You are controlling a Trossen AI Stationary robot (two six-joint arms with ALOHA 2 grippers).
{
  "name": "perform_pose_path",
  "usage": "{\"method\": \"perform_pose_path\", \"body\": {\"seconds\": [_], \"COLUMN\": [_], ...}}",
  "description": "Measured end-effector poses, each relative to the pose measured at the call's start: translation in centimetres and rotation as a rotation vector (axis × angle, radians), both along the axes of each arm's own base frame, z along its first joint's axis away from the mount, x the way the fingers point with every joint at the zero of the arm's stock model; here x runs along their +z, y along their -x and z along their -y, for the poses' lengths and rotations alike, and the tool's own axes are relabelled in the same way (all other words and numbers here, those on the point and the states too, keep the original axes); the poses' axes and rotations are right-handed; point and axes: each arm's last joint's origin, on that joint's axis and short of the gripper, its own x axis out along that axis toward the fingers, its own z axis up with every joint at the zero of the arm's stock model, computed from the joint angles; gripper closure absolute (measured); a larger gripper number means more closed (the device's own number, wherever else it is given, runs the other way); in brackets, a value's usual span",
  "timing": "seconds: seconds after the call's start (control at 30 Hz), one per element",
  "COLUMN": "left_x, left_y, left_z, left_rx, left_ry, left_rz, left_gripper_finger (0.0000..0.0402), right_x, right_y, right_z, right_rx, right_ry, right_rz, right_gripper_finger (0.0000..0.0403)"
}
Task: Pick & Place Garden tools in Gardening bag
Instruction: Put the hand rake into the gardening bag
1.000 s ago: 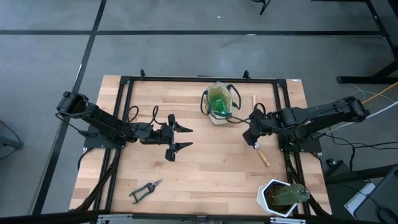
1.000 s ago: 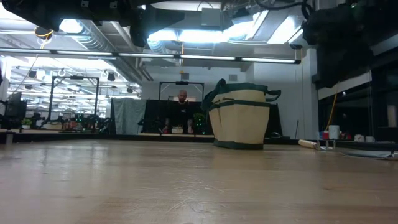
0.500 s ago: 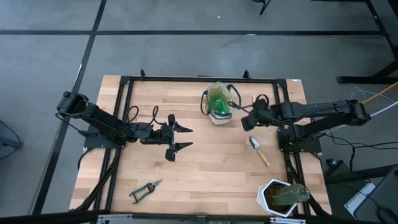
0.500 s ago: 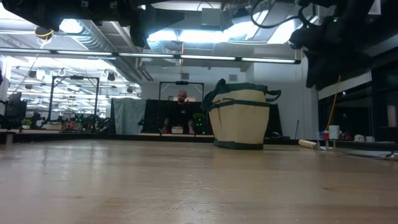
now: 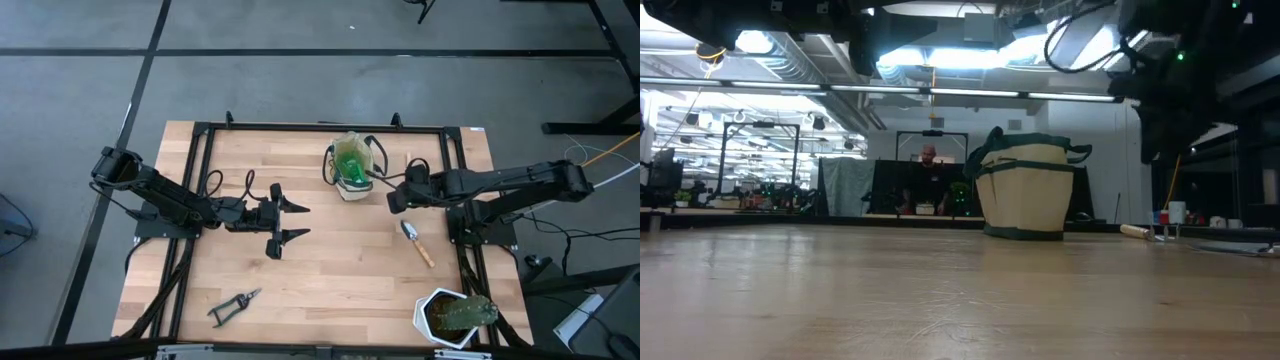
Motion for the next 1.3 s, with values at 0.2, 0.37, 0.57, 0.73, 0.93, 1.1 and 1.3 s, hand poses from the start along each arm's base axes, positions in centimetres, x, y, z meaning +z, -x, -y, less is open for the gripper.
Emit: {"method": "perform_pose_path", "body": {"seconds": [0.2,0.37,0.57,0.73,0.93,1.1,1.3], "left_x": [0.0,0.0,0.0,0.0,0.0,0.0,0.0], "left_y": [0.0,0.0,0.0,0.0,0.0,0.0,0.0], "left_z": [0.0,0.0,0.0,0.0,0.0,0.0,0.0], "left_rx": [0.000,0.000,0.000,0.000,0.000,0.000,0.000], "left_ry": [0.000,0.000,0.000,0.000,0.000,0.000,0.000], "left_rz": [0.000,0.000,0.000,0.000,0.000,0.000,0.000], "left_gripper_finger": [0.0151,0.0151,0.0151,0.0151,0.0151,0.0151,0.0151], "right_x": [-1.8,-2.7,-3.3,-3.8,-4.1,-4.2,-4.7], "right_y": [0.1,0.1,-0.3,-0.7,-0.8,-0.8,-1.1], "right_z": [-0.1,-0.4,-1.0,-1.3,-1.2,-0.6,0.2], "right_rx": [0.017,0.005,-0.026,-0.016,-0.020,-0.086,-0.163], "right_ry": [-0.048,-0.116,-0.145,-0.151,-0.153,-0.066,0.037], "right_rz": [0.002,0.023,0.033,0.021,0.002,0.001,-0.013], "right_gripper_finger": [0.0263,0.0263,0.0262,0.0245,0.0199,0.0163,0.0149]}}
